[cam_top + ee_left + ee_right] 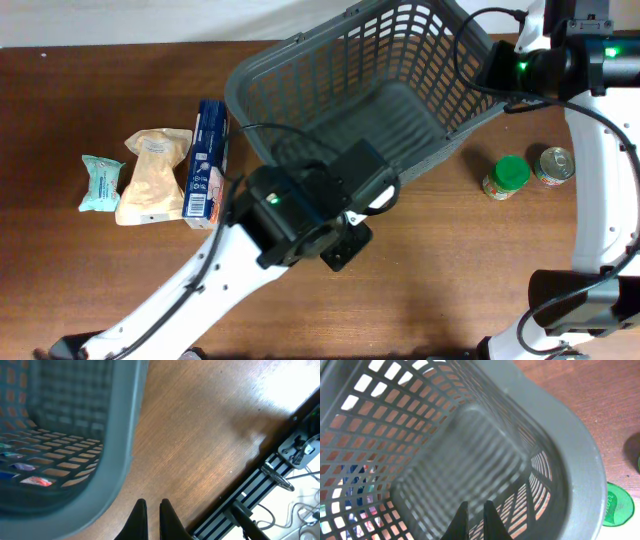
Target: Pack container
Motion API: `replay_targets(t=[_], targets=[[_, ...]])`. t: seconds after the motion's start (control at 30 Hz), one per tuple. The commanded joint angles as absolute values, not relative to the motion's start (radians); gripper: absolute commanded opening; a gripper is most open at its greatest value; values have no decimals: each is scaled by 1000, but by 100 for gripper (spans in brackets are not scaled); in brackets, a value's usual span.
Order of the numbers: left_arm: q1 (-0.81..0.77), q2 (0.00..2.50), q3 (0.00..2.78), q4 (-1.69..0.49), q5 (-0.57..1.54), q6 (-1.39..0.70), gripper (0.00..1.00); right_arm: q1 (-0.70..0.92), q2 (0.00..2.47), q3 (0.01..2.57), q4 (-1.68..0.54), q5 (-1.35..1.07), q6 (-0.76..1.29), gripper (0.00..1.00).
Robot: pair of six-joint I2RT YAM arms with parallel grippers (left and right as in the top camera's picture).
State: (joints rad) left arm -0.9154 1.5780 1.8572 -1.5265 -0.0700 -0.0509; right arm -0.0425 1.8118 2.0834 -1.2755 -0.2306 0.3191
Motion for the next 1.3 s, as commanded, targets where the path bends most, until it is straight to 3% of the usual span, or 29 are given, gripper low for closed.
replay_targets(t=[0.0, 0.77, 1.27], targets=[[-920, 1604, 1863, -1535, -138, -68, 2, -32, 1840, 2098, -1264, -233, 330, 4], [-911, 1621, 1652, -1309, -186, -49, 2, -34, 1873, 2098, -1331, -118, 292, 4], [-728, 1621, 1652, -1224, -214, 16, 2, -33, 1873, 2098, -1453, -68, 284, 4]])
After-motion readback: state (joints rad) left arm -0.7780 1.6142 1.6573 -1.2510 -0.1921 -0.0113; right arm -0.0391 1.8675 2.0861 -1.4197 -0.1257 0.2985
